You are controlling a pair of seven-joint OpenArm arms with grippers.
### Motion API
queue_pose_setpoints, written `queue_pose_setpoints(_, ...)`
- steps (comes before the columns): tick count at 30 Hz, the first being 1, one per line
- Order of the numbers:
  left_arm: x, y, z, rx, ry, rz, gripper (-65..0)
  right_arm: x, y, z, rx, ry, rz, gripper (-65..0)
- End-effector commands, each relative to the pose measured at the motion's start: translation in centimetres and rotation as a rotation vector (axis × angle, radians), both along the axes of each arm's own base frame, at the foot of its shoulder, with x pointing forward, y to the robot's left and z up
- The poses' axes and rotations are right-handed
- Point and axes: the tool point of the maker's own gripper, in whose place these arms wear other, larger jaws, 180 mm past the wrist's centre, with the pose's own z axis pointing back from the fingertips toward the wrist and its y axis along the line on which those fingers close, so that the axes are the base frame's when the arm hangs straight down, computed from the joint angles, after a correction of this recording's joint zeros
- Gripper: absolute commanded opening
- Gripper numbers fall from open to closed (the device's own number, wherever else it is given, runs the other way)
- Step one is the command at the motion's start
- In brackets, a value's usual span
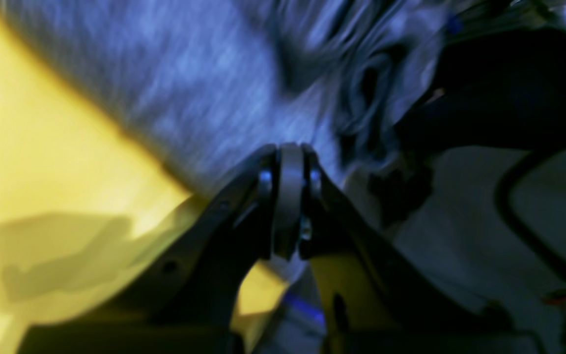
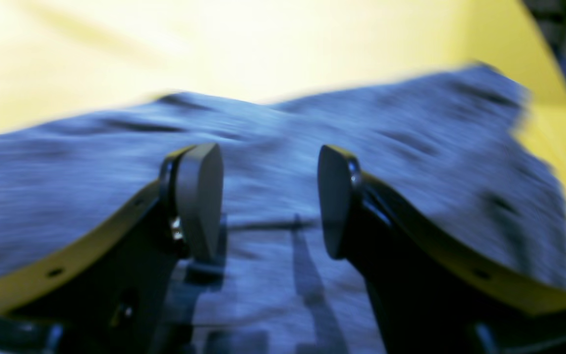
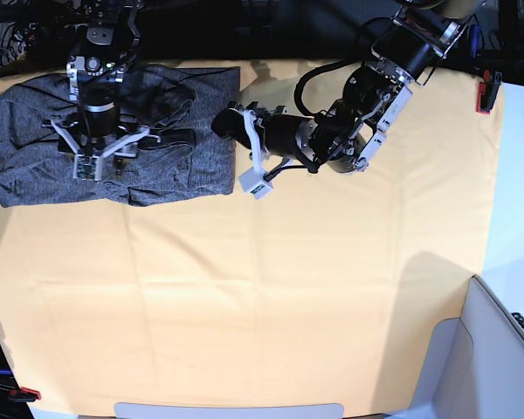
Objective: Fold the T-shirt properly
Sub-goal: 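Open the left gripper on the folded end and withdraw it, then press the folded shirt flat with the right gripper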
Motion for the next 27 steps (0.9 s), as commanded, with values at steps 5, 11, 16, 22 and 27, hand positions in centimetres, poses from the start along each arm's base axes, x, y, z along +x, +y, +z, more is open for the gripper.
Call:
queue_pose_setpoints(5, 1.2, 1.1, 0.0, 0.025, -0.067, 0.034, -64.5, 1.0, 4.6, 1.4, 0.033, -0.056, 0.119, -49.2)
queue_pose_setpoints(11, 1.5, 2.6, -0.8, 0.042, -0.077, 0.070, -64.5, 0.5, 10.3, 1.2, 0.088, -0.048, 0.268, -65.0)
queue_pose_setpoints(16, 1.6, 3.2, -1.0, 0.054, -0.079, 0.077, -64.5, -1.6, 14.5, 0.4, 0.088, -0.012, 0.428, -65.0)
queue_pose_setpoints(22, 1.6, 3.6, -1.9, 0.071, -0.056, 0.087, -64.5, -2.5, 13.4, -0.3, 0.066, 0.002, 0.355, -65.0)
queue_pose_setpoints(27, 1.0, 3.5, -2.4, 0.057, -0.046, 0.106, -64.5, -2.9, 12.3, -0.9, 0.040, 0.023, 0.328, -65.0)
